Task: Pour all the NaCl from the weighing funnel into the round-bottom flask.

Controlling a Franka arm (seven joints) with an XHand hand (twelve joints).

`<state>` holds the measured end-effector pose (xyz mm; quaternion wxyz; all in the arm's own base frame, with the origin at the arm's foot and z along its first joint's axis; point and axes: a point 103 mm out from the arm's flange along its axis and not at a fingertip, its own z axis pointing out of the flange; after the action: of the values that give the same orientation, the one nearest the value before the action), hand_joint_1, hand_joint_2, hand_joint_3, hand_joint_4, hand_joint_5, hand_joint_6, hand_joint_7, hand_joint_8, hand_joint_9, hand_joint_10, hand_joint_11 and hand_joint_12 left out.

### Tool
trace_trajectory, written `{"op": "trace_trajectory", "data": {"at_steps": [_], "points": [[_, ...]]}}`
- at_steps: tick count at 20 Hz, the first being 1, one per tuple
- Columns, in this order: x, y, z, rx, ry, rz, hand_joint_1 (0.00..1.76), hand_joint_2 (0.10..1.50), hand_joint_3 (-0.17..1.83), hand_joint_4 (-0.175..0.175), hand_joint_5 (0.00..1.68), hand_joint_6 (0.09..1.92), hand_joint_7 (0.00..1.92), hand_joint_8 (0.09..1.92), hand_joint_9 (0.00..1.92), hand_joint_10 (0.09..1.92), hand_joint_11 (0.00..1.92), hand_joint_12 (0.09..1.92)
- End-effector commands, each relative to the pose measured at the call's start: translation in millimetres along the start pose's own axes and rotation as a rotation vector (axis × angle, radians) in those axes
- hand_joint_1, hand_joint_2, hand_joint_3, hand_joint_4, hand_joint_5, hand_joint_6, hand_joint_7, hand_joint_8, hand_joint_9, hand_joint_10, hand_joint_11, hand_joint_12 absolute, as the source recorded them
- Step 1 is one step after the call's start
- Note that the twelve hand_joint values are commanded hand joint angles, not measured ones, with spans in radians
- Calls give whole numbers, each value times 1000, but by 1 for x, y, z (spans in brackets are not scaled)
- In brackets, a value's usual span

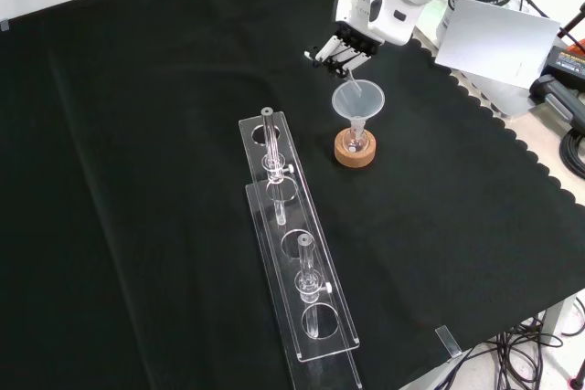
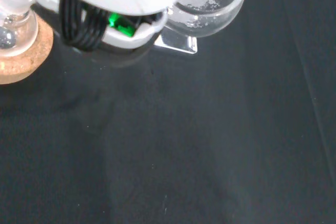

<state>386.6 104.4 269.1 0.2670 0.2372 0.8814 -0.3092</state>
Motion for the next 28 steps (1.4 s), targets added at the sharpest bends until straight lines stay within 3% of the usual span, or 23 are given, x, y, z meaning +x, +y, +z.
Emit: {"op": "trace_trajectory", "data": {"at_steps": [1, 12, 28], "points": [[-1, 0, 1, 6, -37, -2, 1209, 635, 575, -107, 1562, 87, 1616, 87, 1499, 87, 1044, 916], [-3, 1, 0, -34, -143, -33, 1210, 635, 576, -110, 1562, 87, 1618, 87, 1502, 87, 1053, 909], [-13, -1, -2, -39, -216, -32, 1211, 634, 577, -117, 1562, 87, 1620, 87, 1504, 87, 1064, 895]]}}
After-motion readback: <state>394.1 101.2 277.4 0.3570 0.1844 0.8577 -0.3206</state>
